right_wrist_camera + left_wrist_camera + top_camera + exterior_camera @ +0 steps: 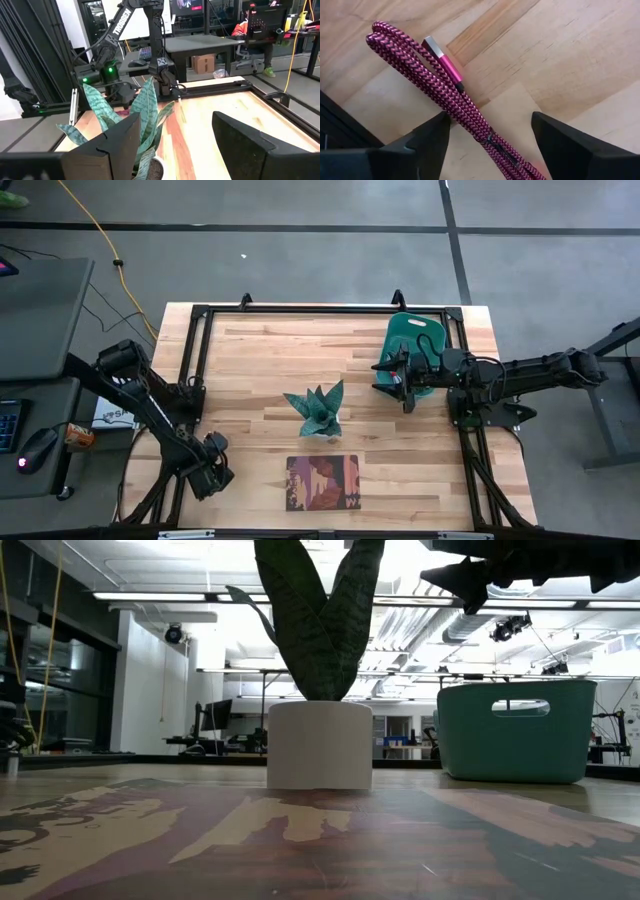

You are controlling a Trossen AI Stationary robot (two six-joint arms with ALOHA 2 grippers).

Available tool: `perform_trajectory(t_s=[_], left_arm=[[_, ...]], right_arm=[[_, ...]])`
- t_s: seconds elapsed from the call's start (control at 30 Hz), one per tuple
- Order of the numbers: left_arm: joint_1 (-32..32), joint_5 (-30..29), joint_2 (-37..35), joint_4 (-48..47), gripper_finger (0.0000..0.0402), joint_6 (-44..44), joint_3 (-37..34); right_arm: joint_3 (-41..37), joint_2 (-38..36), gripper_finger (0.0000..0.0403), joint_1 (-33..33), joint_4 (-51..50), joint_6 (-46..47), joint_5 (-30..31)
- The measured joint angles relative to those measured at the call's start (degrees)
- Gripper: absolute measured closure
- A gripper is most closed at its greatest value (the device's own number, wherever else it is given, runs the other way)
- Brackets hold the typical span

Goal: Pick and place USB-C Cables
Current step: Put the pink patterned charger cable into the green container

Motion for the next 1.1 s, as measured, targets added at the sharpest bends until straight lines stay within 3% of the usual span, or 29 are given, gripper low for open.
perform_trajectory(t_s=[0.17,0.4,0.57,0.67,0.77,1.1], left_arm=[[0.4,0.3,0.1,0.5,0.0206,-0.1,0.0],[2.4,1.0,-1.0,1.1,0.0377,4.3,-0.2],[4.9,-2.2,-5.9,0.9,0.0386,7.7,-0.4],[6.0,-7.3,-10.0,1.1,0.0397,11.1,-0.1],[7.3,-16.9,-14.6,1.8,0.0398,17.4,0.9],[14.5,-50.9,-30.8,4.4,0.0401,52.0,3.6]], right_arm=[[0.0,0.0,0.0164,0.0,0.0,-0.1,0.0],[0.0,0.0,0.0164,0.0,0.0,-0.1,0.0],[0.0,0.0,0.0164,0.0,0.0,-0.1,0.0],[0.0,0.0,0.0164,0.0,0.0,-0.1,0.0],[0.0,0.0,0.0164,0.0,0.0,-0.1,0.0],[0.0,0.0,0.0164,0.0,0.0,-0.4,0.0]])
